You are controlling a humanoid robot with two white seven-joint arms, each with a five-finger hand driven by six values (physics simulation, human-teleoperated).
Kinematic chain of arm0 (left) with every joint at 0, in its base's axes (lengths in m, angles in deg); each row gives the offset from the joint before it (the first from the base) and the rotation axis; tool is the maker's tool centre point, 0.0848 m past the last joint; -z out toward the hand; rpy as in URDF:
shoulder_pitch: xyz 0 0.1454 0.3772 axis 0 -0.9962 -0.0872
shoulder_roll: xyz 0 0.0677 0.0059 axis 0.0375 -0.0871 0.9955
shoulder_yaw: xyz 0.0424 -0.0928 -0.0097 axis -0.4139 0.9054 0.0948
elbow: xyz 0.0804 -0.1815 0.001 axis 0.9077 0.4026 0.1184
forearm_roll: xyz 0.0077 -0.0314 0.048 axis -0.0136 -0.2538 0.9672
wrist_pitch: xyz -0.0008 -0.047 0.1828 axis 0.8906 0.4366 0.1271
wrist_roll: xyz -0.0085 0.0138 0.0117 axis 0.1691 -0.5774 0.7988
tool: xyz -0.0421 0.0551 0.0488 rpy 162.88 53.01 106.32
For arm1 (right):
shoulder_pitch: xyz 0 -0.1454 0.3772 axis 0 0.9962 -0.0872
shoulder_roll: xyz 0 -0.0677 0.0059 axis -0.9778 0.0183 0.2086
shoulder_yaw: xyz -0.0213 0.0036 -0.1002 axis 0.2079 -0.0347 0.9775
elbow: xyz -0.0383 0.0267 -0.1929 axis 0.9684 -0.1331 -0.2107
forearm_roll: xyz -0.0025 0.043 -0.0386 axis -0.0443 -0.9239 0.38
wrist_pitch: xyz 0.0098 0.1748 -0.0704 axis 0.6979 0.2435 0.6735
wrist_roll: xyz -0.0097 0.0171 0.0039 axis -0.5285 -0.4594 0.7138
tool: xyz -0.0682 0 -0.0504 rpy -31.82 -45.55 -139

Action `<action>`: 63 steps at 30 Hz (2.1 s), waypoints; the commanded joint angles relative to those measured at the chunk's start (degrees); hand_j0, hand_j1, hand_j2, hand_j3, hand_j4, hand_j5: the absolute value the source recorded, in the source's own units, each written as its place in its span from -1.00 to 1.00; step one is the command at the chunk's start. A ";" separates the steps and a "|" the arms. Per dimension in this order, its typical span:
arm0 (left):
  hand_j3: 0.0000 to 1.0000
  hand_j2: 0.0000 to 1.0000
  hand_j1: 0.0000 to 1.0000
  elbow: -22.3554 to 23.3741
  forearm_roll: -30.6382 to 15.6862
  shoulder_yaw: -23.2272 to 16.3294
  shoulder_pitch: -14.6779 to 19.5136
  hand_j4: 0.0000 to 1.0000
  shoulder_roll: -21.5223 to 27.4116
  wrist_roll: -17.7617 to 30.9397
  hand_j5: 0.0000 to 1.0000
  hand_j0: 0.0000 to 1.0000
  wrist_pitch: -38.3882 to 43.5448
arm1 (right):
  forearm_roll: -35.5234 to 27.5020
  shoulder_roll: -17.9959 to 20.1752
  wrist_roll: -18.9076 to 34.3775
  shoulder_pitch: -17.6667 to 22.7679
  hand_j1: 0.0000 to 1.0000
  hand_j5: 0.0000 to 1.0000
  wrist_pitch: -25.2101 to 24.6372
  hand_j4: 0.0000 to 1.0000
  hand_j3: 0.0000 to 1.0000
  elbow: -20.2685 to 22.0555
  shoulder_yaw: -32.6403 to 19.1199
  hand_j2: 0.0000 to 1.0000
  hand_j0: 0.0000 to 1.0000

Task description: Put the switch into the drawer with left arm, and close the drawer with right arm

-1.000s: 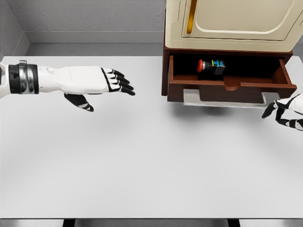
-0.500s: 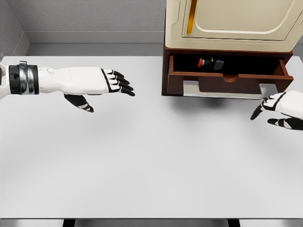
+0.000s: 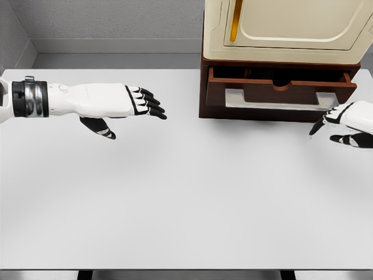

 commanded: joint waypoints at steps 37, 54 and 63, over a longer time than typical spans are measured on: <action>1.00 1.00 1.00 -0.01 -0.34 -0.12 -0.09 1.00 -0.07 -0.03 1.00 1.00 0.14 | 0.17 -5.75 -0.04 -14.42 0.22 0.22 -0.10 0.22 0.22 -9.33 12.98 0.22 0.22; 1.00 1.00 1.00 -0.01 -0.34 -0.03 -0.09 1.00 -0.07 -0.03 1.00 1.00 0.14 | 0.34 -5.84 -0.04 -15.12 0.23 0.23 -0.10 0.23 0.23 -8.98 13.07 0.23 0.23; 1.00 1.00 1.00 -0.01 -0.34 -0.03 -0.09 1.00 -0.07 -0.03 1.00 1.00 0.14 | 0.43 -6.81 -0.04 -16.97 0.23 0.23 -0.10 0.23 0.23 -9.86 15.00 0.23 0.23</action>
